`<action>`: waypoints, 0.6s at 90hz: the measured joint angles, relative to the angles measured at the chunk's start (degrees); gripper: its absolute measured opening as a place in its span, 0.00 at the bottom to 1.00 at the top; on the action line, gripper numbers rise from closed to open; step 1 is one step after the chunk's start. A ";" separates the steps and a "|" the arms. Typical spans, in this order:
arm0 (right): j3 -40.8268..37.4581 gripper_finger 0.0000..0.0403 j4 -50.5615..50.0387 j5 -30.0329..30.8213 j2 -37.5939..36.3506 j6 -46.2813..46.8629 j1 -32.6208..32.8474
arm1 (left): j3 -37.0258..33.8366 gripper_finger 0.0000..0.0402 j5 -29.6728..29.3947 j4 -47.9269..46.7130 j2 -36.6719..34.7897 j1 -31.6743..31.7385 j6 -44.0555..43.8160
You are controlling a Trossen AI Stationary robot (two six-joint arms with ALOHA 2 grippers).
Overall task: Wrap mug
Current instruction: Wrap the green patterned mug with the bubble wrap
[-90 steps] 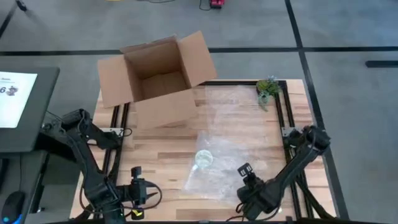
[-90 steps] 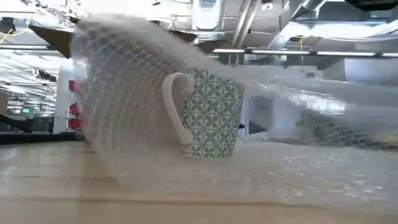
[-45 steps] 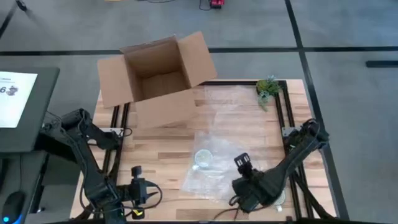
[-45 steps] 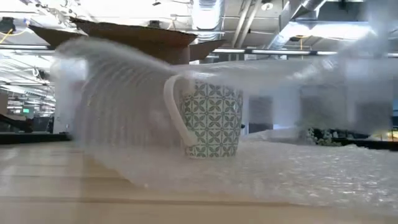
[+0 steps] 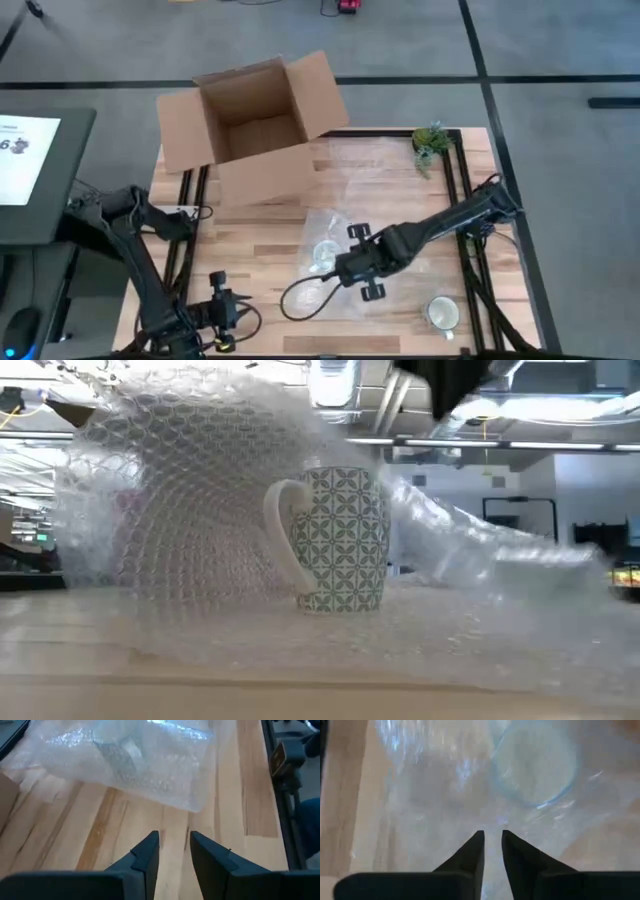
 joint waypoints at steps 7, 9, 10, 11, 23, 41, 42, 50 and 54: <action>-6.28 0.08 3.72 -0.39 -0.02 1.38 0.51 | 0.00 0.22 -0.08 -0.05 0.59 -0.35 -0.91; -8.28 0.08 5.49 -0.37 -0.02 1.71 0.72 | 0.02 0.22 -0.16 -0.09 0.84 -0.47 -1.12; -9.28 0.07 6.46 -0.37 -0.02 1.87 0.80 | 0.02 0.22 -0.23 -0.11 0.98 -0.53 -1.22; -10.35 0.07 7.59 -0.38 -0.02 2.06 0.87 | 0.02 0.22 -0.30 -0.14 1.10 -0.61 -1.28; -20.70 0.03 19.64 -0.99 0.09 5.92 1.09 | -0.02 0.22 -0.20 -0.17 1.43 -0.79 -1.32; -21.08 0.01 10.47 -1.31 -0.36 11.59 3.16 | -0.02 0.22 -0.95 -0.21 1.42 -0.83 -1.27; -20.73 0.01 9.74 -1.31 -0.47 11.82 3.36 | -0.02 0.22 -0.96 -0.21 1.42 -0.82 -1.28; -18.41 0.01 6.35 -1.03 -1.82 13.24 4.66 | -0.02 0.22 -1.23 -0.19 1.42 -0.71 -1.41; -18.01 0.01 5.90 -0.36 -2.61 14.14 5.25 | -0.02 0.22 -1.80 -0.22 1.42 -0.68 -1.31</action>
